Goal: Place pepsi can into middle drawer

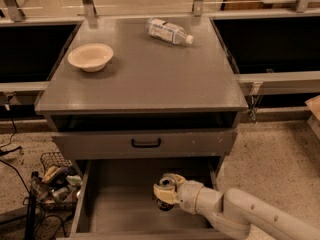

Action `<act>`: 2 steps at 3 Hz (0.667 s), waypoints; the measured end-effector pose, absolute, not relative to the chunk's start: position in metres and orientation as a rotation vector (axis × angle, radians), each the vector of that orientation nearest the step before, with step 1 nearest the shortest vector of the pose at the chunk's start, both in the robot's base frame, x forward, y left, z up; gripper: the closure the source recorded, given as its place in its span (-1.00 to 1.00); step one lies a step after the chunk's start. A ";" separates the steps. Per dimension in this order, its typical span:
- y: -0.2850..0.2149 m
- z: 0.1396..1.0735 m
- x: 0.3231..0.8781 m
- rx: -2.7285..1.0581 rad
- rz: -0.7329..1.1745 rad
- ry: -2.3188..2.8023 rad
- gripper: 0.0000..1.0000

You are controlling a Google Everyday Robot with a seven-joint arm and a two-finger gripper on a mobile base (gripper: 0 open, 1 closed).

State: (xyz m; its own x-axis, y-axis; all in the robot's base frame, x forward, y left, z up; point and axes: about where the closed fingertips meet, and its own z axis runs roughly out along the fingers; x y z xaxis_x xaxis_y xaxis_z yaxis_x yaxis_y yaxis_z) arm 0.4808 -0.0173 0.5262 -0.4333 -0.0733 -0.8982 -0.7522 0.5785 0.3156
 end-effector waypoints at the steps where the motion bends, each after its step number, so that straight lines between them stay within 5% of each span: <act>1: -0.006 0.503 0.502 -0.507 0.891 1.859 1.00; 2: -0.007 0.498 0.505 -0.491 0.892 1.865 1.00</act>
Offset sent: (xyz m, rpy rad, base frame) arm 0.0201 0.0043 -0.0133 0.0404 -0.0164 -0.1029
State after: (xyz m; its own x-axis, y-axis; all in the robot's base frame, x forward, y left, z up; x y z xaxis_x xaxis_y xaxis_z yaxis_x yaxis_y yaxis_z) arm 0.5055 -0.0067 0.4983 -0.4443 0.0475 -0.8946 -0.6665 0.6498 0.3655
